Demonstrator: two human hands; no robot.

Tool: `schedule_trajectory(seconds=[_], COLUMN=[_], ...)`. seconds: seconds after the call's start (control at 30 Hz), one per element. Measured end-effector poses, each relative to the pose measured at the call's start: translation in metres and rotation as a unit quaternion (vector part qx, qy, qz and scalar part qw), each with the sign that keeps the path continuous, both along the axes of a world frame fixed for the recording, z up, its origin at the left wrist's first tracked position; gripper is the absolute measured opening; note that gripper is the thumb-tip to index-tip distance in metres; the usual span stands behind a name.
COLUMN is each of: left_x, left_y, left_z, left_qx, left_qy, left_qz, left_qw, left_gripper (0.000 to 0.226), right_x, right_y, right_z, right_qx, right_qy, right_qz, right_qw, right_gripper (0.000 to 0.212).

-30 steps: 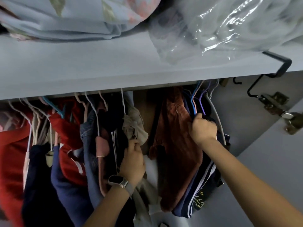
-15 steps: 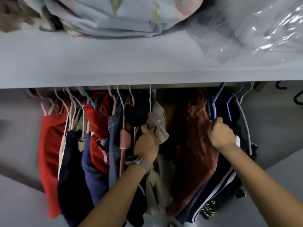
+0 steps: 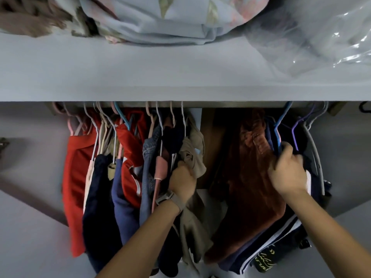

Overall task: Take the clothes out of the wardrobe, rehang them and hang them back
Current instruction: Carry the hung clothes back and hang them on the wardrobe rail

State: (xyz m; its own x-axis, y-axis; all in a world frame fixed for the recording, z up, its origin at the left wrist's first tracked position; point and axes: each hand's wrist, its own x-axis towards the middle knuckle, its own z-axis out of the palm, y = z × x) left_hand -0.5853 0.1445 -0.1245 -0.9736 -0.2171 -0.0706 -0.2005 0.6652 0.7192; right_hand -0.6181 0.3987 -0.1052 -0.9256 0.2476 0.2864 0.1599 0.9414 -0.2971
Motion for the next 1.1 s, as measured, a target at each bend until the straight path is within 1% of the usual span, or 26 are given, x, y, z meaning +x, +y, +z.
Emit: schedule_trajectory(seconds=[0.03, 0.07, 0.1, 0.17, 0.23, 0.27, 0.33, 0.43, 0.53, 0.67, 0.73, 0.8, 0.9, 1.0, 1.07, 1.1], left_x=[0.005, 0.012, 0.02, 0.039, 0.054, 0.06, 0.07, 0.08, 0.082, 0.089, 0.095, 0.103, 0.117, 0.136, 0.149, 0.156], left_y=[0.001, 0.002, 0.002, 0.0, -0.003, -0.008, -0.018, -0.034, -0.04, -0.023, -0.009, 0.004, 0.021, 0.035, 0.044, 0.049], left_z=[-0.002, -0.005, -0.005, -0.004, -0.001, 0.002, 0.008, 0.018, 0.019, 0.017, 0.014, 0.011, 0.009, 0.014, 0.02, 0.022], left_qx=[-0.038, -0.082, -0.119, -0.154, -0.174, -0.183, -0.211, -0.224, -0.232, -0.25, -0.265, -0.275, -0.289, -0.292, -0.294, -0.29], left_qy=[-0.009, -0.017, -0.009, 0.054, 0.128, 0.152, 0.185, 0.205, 0.19, 0.174, 0.148, 0.129, 0.13, 0.131, 0.102, 0.074], left_qz=[-0.01, -0.018, -0.014, -0.015, -0.051, -0.069, -0.09, -0.086, -0.088, -0.141, -0.163, -0.175, -0.194, -0.212, -0.216, -0.22], left_qw=[0.999, 0.996, 0.993, 0.986, 0.975, 0.969, 0.956, 0.949, 0.95, 0.942, 0.939, 0.936, 0.929, 0.923, 0.925, 0.928], left_gripper=[0.015, 0.022, 0.026, 0.034, 0.045, 0.047, 0.04, 0.032, 0.031, 0.034, 0.037, 0.039, 0.04, 0.048, 0.053, 0.054], right_x=[0.004, 0.008, 0.011, 0.015, 0.02, 0.024, 0.039, 0.07, 0.097, 0.124, 0.139, 0.155, 0.177, 0.196, 0.209, 0.216], right_y=[-0.001, -0.002, -0.002, -0.003, -0.004, -0.005, -0.005, -0.005, -0.007, -0.004, 0.002, 0.011, 0.026, 0.04, 0.05, 0.056], right_z=[-0.007, -0.013, -0.017, -0.02, -0.019, -0.017, -0.014, -0.014, -0.015, -0.014, -0.016, -0.017, -0.015, -0.01, -0.007, -0.006], right_qx=[0.04, 0.071, 0.088, 0.093, 0.088, 0.087, 0.078, 0.035, 0.006, -0.017, -0.033, -0.037, -0.041, -0.032, -0.04, -0.045], right_qy=[0.023, 0.042, 0.041, 0.011, -0.007, -0.005, -0.005, -0.001, -0.018, -0.067, -0.099, -0.121, -0.128, -0.145, -0.161, -0.165], right_qz=[0.012, 0.02, 0.03, 0.048, 0.056, 0.057, 0.06, 0.057, 0.061, 0.081, 0.092, 0.09, 0.067, 0.065, 0.082, 0.096], right_qw=[0.999, 0.996, 0.995, 0.994, 0.995, 0.995, 0.995, 0.998, 0.998, 0.994, 0.99, 0.988, 0.989, 0.987, 0.983, 0.981], right_gripper=[0.056, 0.062, 0.062, 0.062, 0.062, 0.061, 0.06, 0.059, 0.058, 0.059, 0.057, 0.055, 0.052, 0.053, 0.051, 0.049])
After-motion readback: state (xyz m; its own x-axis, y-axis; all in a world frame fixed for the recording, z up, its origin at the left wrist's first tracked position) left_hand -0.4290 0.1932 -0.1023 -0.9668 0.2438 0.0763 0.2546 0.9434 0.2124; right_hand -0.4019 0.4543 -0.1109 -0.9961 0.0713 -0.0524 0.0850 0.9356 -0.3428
